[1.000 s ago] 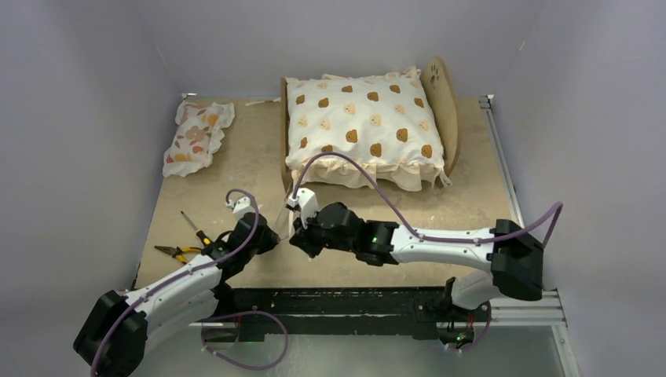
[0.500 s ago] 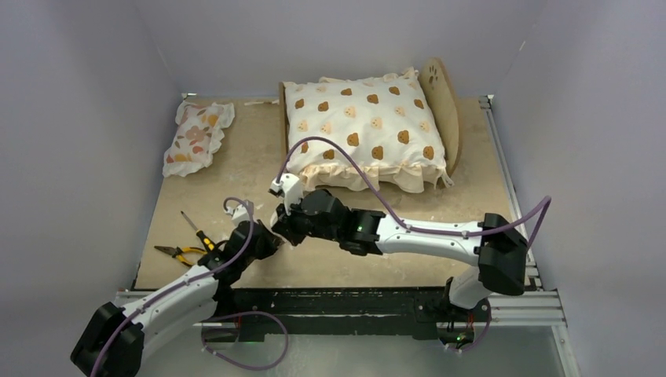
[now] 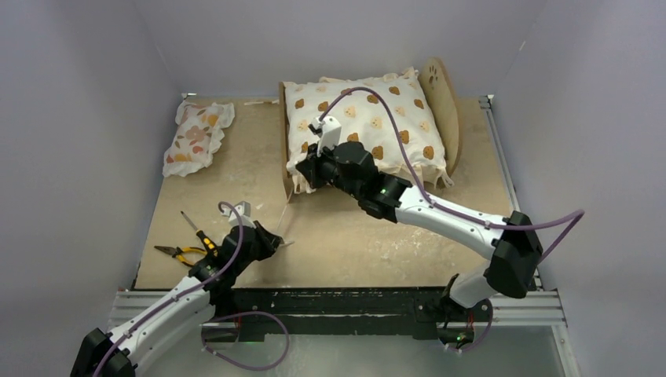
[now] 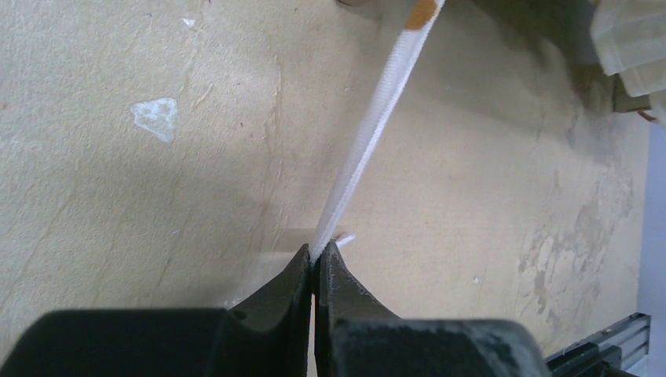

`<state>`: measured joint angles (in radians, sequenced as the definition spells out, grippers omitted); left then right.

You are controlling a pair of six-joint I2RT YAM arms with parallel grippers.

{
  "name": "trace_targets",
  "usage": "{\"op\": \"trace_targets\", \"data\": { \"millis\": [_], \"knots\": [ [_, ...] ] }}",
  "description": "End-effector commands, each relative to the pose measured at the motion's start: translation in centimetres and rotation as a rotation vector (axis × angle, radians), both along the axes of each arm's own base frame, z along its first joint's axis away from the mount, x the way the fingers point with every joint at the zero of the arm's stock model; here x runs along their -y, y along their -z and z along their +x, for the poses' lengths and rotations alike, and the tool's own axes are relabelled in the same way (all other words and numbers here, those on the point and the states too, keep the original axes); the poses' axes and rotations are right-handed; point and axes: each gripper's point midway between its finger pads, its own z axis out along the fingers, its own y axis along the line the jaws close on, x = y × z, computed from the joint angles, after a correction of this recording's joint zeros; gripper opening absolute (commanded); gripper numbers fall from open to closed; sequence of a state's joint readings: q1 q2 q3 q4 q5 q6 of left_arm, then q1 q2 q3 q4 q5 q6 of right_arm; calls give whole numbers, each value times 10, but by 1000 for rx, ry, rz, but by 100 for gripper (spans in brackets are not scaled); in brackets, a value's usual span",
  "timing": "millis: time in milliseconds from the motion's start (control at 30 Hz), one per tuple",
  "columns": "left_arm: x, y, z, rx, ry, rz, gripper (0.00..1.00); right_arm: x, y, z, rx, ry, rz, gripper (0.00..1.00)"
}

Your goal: Set up the pet bed

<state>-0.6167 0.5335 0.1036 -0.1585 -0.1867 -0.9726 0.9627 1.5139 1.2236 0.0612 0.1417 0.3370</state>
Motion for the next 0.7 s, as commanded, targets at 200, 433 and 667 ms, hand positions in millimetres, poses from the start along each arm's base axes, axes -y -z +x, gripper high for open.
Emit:
{"op": "trace_targets", "data": {
  "millis": [200,433,667],
  "knots": [
    [13,-10,-4,48,93,44,0,-7,-98,-20,193,-127,166,0],
    [27,-13,-5,77,126,-42,0,-45,-24,-43,35,-294,117,0],
    [36,-13,-4,82,148,-79,0,-83,44,-55,-88,-327,50,0]
  ]
}}
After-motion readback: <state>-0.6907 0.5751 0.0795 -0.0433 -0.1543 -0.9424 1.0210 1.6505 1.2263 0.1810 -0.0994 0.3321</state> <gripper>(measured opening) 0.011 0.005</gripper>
